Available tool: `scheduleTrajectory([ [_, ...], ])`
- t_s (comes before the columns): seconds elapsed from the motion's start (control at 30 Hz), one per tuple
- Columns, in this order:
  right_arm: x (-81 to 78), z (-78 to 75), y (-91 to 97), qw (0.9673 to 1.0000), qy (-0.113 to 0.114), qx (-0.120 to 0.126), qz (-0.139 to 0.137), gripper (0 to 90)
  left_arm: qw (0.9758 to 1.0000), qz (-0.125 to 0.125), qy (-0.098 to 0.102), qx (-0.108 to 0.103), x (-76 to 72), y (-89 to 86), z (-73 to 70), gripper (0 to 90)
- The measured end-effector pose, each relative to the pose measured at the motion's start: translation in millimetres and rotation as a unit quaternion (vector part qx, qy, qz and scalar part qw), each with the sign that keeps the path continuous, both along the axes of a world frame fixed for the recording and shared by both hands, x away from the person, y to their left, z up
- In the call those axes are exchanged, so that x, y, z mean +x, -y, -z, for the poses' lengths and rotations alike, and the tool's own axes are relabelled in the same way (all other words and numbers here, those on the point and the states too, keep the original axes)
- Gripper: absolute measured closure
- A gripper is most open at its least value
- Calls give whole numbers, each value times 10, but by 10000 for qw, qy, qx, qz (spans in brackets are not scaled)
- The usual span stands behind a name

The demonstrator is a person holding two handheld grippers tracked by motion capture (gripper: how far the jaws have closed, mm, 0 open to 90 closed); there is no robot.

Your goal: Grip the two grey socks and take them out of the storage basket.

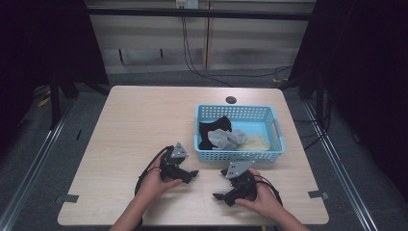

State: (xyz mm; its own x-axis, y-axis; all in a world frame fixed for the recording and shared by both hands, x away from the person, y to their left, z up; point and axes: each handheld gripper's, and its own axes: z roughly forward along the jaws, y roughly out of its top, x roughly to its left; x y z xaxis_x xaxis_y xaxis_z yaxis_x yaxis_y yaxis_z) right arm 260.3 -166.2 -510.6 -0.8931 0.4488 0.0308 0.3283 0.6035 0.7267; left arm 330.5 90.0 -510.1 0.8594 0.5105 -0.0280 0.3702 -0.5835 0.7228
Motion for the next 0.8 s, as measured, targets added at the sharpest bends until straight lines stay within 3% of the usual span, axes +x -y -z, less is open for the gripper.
scheduleTrajectory([
  [0.3, -6, -10, -10, 9999, -40, -35, 126, 128, 10000, -3, -4, -5, 0, 1, 0, 131],
  [0.4, 7, -70, -29, 9992, -177, -340, 114, 141, 10000, -9, 0, -3, 0, 0, 0, 131],
  [0.5, 30, -137, -46, 9972, -381, -637, 59, 148, 10000, -9, 1, -3, 0, 0, 0, 131],
  [0.53, 36, -184, -44, 9949, -634, -789, 27, 159, 10000, -11, 0, -4, 0, 1, 0, 131],
  [0.7, 34, -310, -32, 9908, -881, -1032, 2, 196, 10000, -5, 1, 3, 1, -1, -1, 131],
  [0.73, 38, -390, -29, 9875, -976, -1241, 15, 199, 10000, -5, 1, 3, 1, -1, -1, 131],
  [0.8, 46, -455, -26, 9851, -1016, -1390, 4, 206, 10000, -3, 0, 3, 1, -1, -1, 131],
])
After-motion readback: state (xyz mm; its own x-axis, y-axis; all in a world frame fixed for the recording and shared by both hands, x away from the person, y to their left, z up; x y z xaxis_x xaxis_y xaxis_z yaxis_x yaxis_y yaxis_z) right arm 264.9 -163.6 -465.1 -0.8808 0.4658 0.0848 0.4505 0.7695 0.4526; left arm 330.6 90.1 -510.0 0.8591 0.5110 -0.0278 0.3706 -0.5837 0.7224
